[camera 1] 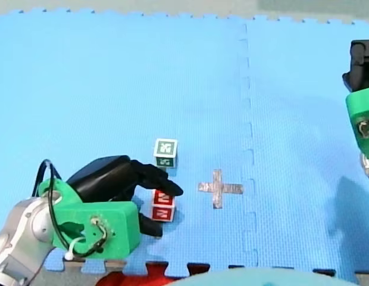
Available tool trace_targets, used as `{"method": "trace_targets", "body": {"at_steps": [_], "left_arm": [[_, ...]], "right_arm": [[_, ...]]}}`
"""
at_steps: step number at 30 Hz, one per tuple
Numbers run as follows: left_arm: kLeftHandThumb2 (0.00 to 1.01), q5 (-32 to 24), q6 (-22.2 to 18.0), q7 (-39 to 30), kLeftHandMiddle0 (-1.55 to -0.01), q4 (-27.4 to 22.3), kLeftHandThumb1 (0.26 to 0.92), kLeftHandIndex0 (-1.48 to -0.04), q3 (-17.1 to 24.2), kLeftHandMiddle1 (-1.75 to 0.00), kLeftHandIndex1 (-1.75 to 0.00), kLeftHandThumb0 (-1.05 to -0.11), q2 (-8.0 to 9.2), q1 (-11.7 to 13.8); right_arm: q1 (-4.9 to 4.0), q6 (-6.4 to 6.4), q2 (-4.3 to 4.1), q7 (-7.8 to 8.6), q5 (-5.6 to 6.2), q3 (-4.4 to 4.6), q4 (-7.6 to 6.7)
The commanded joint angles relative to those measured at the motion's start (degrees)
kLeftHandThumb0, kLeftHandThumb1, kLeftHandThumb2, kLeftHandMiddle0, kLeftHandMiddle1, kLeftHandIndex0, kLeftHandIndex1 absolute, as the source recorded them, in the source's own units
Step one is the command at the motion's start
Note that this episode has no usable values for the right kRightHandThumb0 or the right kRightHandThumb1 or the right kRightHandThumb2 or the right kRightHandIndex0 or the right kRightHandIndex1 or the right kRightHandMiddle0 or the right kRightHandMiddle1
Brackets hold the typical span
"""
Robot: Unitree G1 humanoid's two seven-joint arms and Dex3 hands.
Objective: Stack cube left
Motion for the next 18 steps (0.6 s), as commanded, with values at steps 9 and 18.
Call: {"method": "trace_targets", "body": {"at_steps": [9,18], "left_arm": [[0.00,1.5,-2.0,1.8,-0.86,4.4,0.721,-0.75,-0.8,-1.75,0.00,-0.733,1.22,-1.0],[0.01,-0.7,-7.6,0.0,-0.77,8.3,0.742,-0.52,-0.7,-1.75,0.00,-0.767,1.49,-2.0]], "right_arm": [[-0.01,-1.01,-0.51,-0.43,-0.26,0.06,-0.15],[0.51,-0.74,-0.55,-0.52,-0.39,0.20,-0.33]]}}
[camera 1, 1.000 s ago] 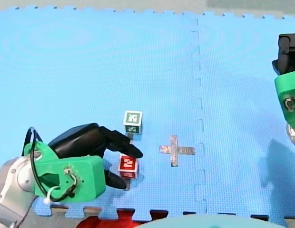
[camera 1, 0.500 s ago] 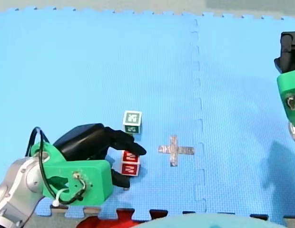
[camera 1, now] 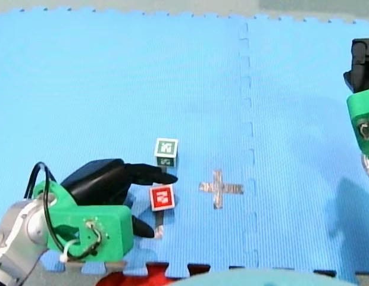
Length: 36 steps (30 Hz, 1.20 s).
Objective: Stack cube left
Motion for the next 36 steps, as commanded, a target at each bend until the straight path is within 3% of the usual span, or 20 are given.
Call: {"method": "trace_targets", "body": {"at_steps": [1,9,16,18,20,23,27,36], "left_arm": [[0.01,-0.9,-0.5,-1.1,-0.77,0.3,0.748,-0.52,0.3,-1.75,0.00,-0.783,0.55,-0.2],[0.01,-3.6,0.0,-4.8,-0.75,-4.2,0.772,-0.48,1.4,-1.75,0.00,-0.865,1.34,1.1],[0.01,-3.1,0.0,-4.7,-0.76,-4.4,0.777,-0.50,1.3,-1.75,-0.01,-0.890,1.09,1.1],[0.01,-2.2,0.2,-2.8,-0.76,-4.3,0.781,-0.53,1.5,-1.75,-0.03,-0.903,0.73,1.3],[0.01,-0.7,0.4,1.6,-0.77,-3.9,0.783,-0.68,1.9,-1.75,-0.10,-0.916,-0.41,1.8],[0.00,1.3,-0.9,9.4,-0.81,-3.1,0.737,-0.90,2.7,-1.75,-0.17,-0.809,-2.42,3.0],[0.00,3.1,-0.6,12.8,-0.83,-3.0,0.727,-0.85,2.3,-1.75,-0.09,-0.745,-2.67,3.2],[0.01,5.8,-1.2,15.8,-0.84,-0.8,0.760,-0.79,1.2,-1.75,-0.03,-0.785,-2.32,2.3]], "right_arm": [[0.25,0.14,-0.33,-0.03,0.04,-0.10,-0.25],[0.44,0.40,-0.28,0.61,0.42,-0.27,-0.14],[0.49,0.10,-0.45,1.03,0.61,-0.43,-0.16],[0.49,0.12,-0.46,0.96,0.56,-0.42,-0.17],[0.52,0.16,-0.46,0.85,0.49,-0.38,-0.23],[0.64,0.16,-0.42,0.67,0.36,-0.29,-0.43],[0.71,0.12,-0.48,0.55,0.29,-0.24,-0.55],[0.80,0.01,-0.46,0.46,0.33,-0.29,-0.62]]}}
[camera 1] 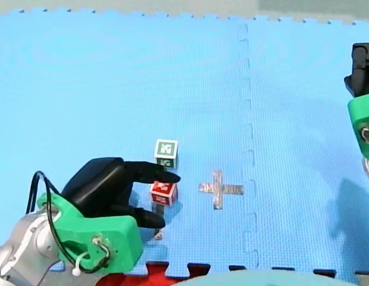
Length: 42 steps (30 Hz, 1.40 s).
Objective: Stack cube left
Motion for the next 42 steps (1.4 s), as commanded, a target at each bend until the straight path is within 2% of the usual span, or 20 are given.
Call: {"method": "trace_targets", "body": {"at_steps": [1,6,12,17,22,28,42], "left_arm": [[0.01,0.5,-0.6,1.0,-0.84,0.9,0.763,-0.78,-0.1,-1.75,-0.02,-0.792,0.34,-0.4],[0.01,1.5,0.7,2.4,-0.84,1.2,0.771,-0.75,-0.2,-1.75,0.00,-0.809,0.39,-0.9],[0.00,3.8,3.9,2.8,-0.85,0.2,0.741,-0.80,-0.7,-1.75,-0.02,-0.735,1.03,-1.6],[0.00,4.7,8.8,-2.6,-0.84,-3.7,0.740,-0.64,-1.5,-1.75,0.00,-0.734,2.70,-2.1],[0.00,4.6,10.9,-4.2,-0.82,-5.7,0.738,-0.56,-1.7,-1.75,0.00,-0.744,2.97,-1.7],[0.00,4.1,11.5,-5.4,-0.81,-6.1,0.735,-0.48,-1.9,-1.75,0.00,-0.774,3.10,-1.8],[0.01,3.1,9.8,-2.3,-0.80,-4.1,0.748,-0.56,-1.4,-1.75,-0.03,-0.817,2.27,-1.9]], "right_arm": [[0.25,-0.19,-0.29,-0.11,0.10,-0.15,-0.19],[0.36,-0.26,-0.38,0.01,0.14,-0.20,-0.32],[0.53,-0.30,-0.43,0.09,0.16,-0.24,-0.53],[0.61,-0.28,-0.52,0.08,0.08,-0.22,-0.56],[0.85,-0.30,-0.43,-0.04,-0.06,-0.08,-0.72],[0.88,-0.45,-0.25,0.03,-0.10,0.06,-0.21],[0.87,-0.67,-0.11,-0.76,-0.75,0.60,0.05]]}}
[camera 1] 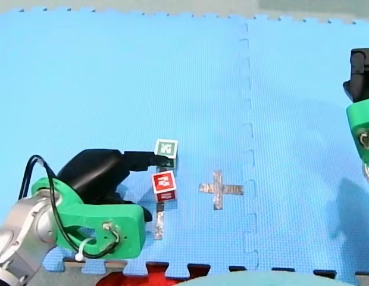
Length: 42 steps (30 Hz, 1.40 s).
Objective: Stack cube left
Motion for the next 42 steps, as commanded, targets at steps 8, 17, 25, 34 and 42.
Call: {"method": "trace_targets", "body": {"at_steps": [8,17,25,34,42], "left_arm": [[0.01,-0.1,-1.6,3.4,-0.81,1.7,0.768,-0.65,0.3,-1.75,-0.05,-0.861,-0.23,0.4],[0.00,0.7,-0.7,5.9,-0.84,1.1,0.761,-0.84,0.4,-1.75,-0.09,-0.791,-0.88,0.0],[0.00,2.9,0.9,6.0,-0.89,0.8,0.770,-0.89,-0.4,-1.75,-0.07,-0.794,-0.41,-1.0],[0.01,4.7,3.7,4.2,-0.92,-0.8,0.802,-1.00,-1.6,-1.75,-0.09,-0.777,0.24,-1.5],[0.02,6.5,4.9,4.8,-0.93,2.7,0.828,-1.03,-3.7,-1.75,-0.09,-0.776,-0.27,-3.4]], "right_arm": [[-0.03,-0.03,0.04,-0.75,-0.42,0.17,-0.16],[-0.07,-0.20,-0.04,-0.77,-0.38,0.00,-0.16],[0.13,-0.32,-0.18,-0.58,-0.14,-0.31,-0.74],[0.41,-0.09,-0.55,-0.20,0.03,-0.51,-2.45],[1.03,0.34,-0.61,-0.44,-0.25,-0.40,-3.89]]}}
